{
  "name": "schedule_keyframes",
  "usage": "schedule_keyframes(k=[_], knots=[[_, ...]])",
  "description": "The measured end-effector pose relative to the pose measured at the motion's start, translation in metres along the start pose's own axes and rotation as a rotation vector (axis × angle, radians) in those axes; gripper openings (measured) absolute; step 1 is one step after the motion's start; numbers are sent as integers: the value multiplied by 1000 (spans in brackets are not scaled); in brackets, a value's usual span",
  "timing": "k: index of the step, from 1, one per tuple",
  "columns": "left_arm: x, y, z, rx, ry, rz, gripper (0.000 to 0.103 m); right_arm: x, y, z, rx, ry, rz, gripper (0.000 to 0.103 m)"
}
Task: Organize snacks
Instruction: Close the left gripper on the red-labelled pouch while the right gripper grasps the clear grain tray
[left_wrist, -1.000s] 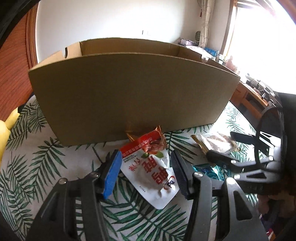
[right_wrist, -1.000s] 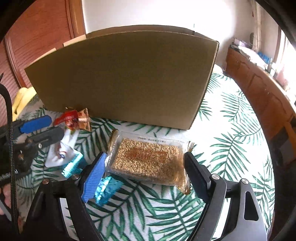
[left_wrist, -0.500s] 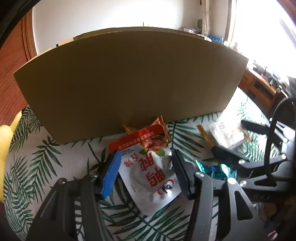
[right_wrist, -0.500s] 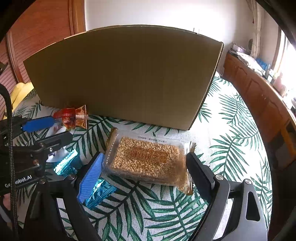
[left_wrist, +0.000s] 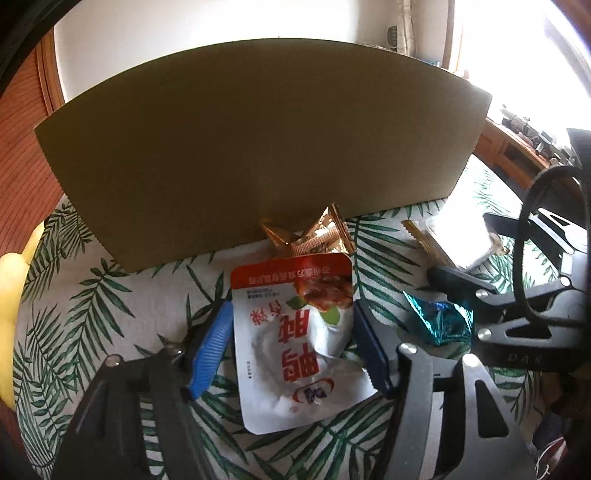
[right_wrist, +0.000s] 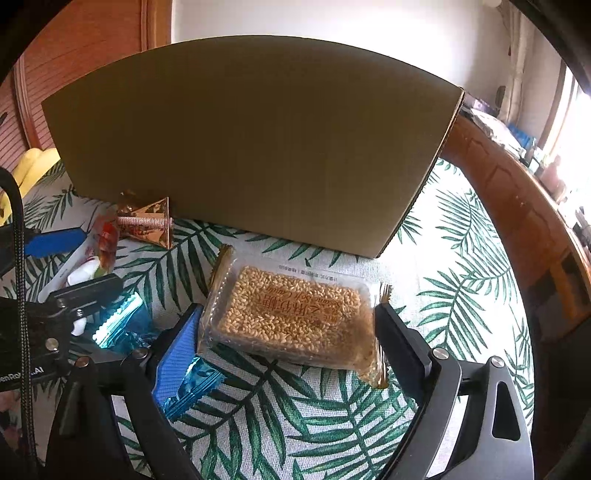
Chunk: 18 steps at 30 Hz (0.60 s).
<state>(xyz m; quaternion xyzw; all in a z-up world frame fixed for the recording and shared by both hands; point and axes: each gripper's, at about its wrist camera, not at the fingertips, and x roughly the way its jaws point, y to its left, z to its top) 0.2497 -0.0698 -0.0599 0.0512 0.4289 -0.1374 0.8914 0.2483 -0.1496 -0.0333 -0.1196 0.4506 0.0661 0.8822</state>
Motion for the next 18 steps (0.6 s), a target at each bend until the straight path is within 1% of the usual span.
schedule_keyframes(k=[4, 11, 18], knots=[[-7, 7, -5, -5, -4, -31, 63, 1, -1, -1, 1, 0, 1, 93], [-17, 19, -12, -47, -17, -87, 61, 1, -1, -1, 2, 0, 1, 92], [-38, 27, -18, -57, -60, -99, 61, 0, -2, -1, 1, 0, 1, 92]])
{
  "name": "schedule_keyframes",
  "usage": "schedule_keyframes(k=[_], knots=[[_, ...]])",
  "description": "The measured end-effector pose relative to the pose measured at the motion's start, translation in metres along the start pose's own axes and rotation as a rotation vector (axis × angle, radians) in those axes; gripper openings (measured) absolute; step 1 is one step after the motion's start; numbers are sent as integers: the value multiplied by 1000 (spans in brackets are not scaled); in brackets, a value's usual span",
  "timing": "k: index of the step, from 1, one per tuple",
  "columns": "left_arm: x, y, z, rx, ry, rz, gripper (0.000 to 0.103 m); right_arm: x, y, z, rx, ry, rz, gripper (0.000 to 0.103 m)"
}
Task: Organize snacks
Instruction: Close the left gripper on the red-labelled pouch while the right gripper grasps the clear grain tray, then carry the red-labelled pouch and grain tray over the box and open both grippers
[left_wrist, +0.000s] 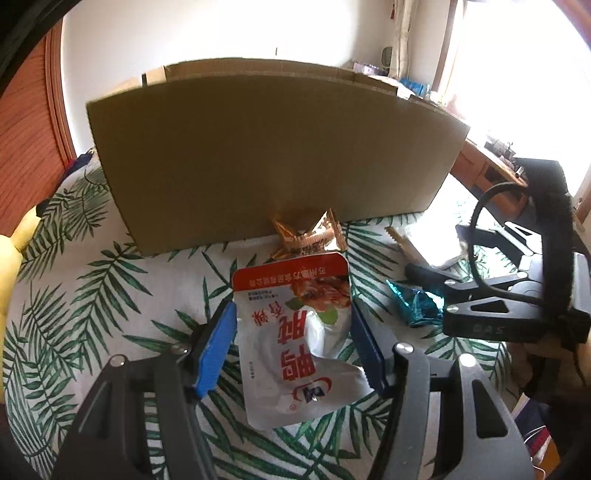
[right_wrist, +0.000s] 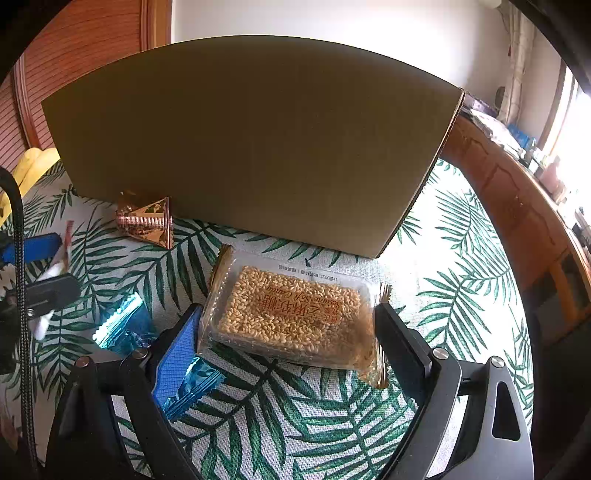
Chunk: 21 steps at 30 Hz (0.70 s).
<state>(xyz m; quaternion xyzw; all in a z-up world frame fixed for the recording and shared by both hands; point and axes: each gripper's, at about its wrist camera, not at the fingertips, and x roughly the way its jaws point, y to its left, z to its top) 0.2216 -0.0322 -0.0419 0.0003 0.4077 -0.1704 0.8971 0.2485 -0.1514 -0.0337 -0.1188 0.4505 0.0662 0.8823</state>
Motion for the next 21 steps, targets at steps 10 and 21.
schedule_keyframes(k=[10, 21], knots=[[-39, 0, 0, 17, -70, -17, 61, -5, -8, -5, -25, -12, 3, 81], [-71, 2, 2, 39, -131, -45, 61, -40, -28, -7, 7, -71, 31, 80]])
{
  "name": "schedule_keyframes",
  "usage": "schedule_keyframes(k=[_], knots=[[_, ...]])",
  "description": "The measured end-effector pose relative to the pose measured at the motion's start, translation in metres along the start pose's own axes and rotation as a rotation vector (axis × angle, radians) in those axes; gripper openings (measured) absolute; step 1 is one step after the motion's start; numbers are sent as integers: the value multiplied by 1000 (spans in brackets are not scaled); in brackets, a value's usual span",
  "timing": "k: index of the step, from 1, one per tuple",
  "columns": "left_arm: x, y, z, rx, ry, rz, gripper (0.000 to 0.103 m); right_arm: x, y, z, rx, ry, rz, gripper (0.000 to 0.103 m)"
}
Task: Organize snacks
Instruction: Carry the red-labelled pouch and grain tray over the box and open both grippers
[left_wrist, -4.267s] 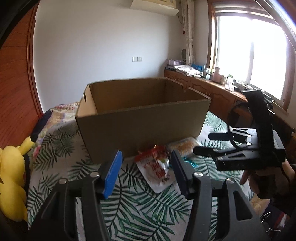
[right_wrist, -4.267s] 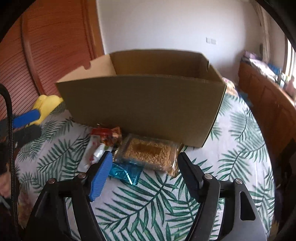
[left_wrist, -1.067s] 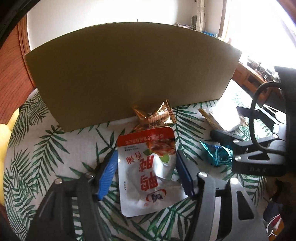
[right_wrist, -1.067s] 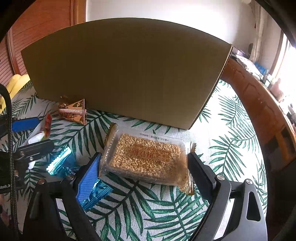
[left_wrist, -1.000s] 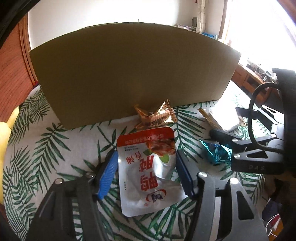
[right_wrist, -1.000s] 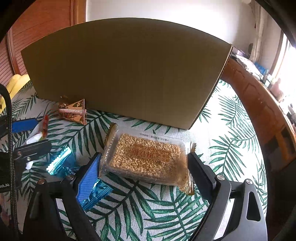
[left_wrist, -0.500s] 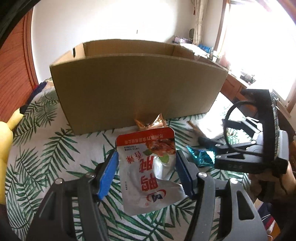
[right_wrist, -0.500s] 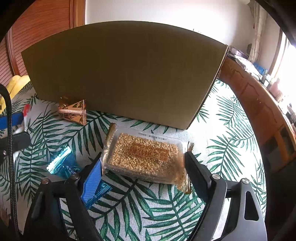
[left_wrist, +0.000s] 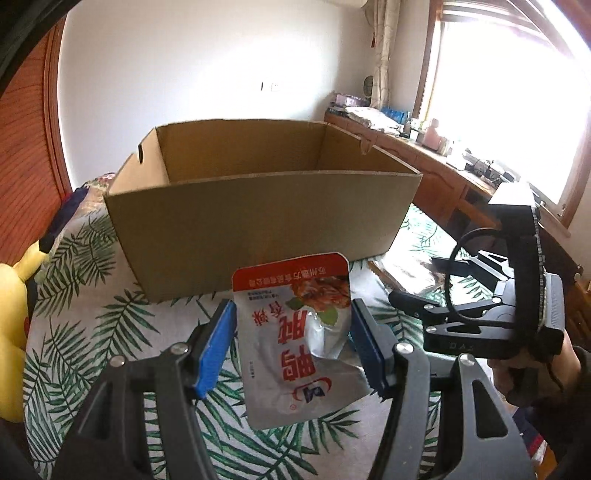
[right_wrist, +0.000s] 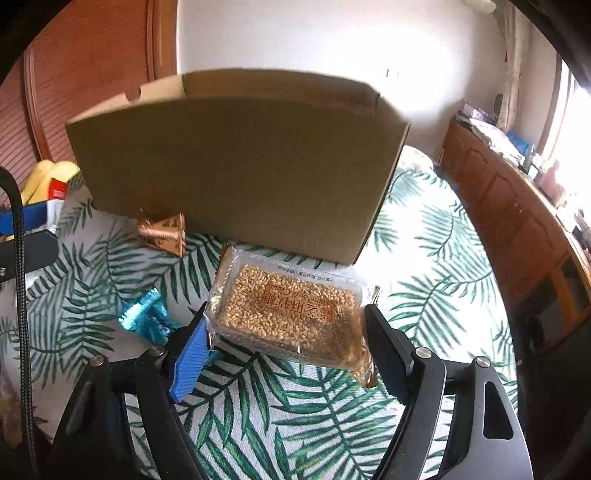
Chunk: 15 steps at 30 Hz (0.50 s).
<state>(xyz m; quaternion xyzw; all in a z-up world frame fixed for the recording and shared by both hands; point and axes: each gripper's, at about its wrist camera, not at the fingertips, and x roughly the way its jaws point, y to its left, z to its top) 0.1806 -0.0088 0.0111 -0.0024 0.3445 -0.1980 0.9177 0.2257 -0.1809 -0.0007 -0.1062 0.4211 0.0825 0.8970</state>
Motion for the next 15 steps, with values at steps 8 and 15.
schedule_keyframes(k=[8, 15], knots=[[-25, 6, 12, 19, -55, -3, 61, -41, -2, 14, 0, -79, 18, 81], [-34, 16, 36, 34, -87, 15, 61, -67, -3, 37, -8, -137, 30, 81]])
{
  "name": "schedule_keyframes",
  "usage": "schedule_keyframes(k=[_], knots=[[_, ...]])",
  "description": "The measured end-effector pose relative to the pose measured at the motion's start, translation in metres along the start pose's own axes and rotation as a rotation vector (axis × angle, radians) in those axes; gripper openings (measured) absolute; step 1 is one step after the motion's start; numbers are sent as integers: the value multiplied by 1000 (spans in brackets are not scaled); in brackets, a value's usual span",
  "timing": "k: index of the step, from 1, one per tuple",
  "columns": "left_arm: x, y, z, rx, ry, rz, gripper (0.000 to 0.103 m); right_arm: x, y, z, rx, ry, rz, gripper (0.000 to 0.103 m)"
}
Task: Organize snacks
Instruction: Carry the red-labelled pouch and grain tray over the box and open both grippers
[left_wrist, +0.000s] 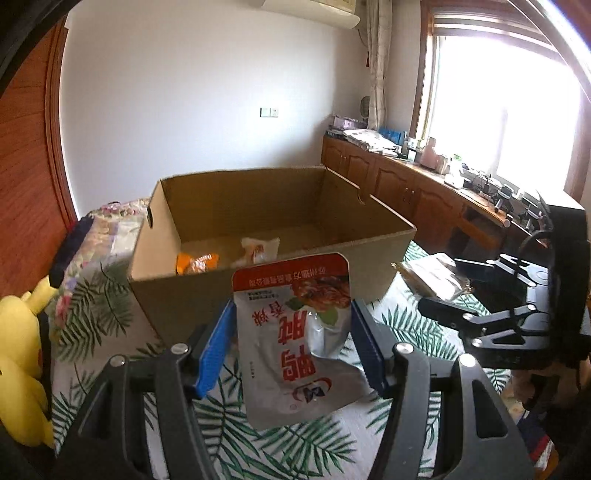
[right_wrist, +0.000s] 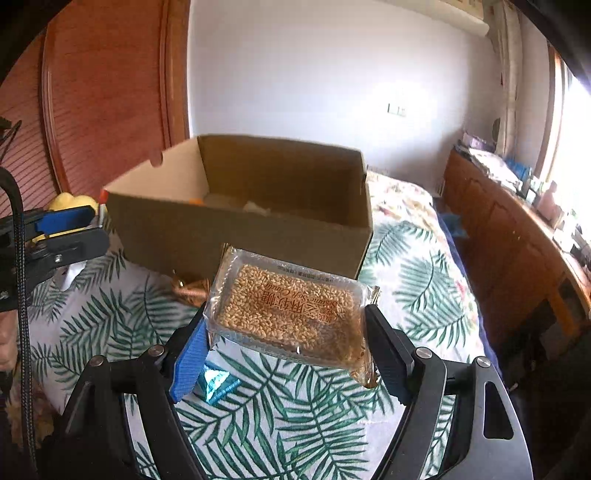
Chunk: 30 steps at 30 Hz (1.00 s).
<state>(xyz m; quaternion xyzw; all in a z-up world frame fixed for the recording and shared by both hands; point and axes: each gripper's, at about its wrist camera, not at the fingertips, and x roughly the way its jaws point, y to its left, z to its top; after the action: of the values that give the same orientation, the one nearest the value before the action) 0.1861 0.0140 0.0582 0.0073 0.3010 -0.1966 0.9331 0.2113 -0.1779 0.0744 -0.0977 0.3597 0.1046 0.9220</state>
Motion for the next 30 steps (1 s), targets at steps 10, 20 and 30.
schedule_keyframes(k=[10, 20, 30], knots=[[18, 7, 36, 21, -22, 47, 61, 2, 2, 34, -28, -33, 5, 81], [46, 20, 53, -29, 0, 39, 62, 22, -3, 57, -14, -23, 28, 81], [74, 33, 66, -42, 56, 84, 62, 46, -14, 73, 29, -1, 58, 81]])
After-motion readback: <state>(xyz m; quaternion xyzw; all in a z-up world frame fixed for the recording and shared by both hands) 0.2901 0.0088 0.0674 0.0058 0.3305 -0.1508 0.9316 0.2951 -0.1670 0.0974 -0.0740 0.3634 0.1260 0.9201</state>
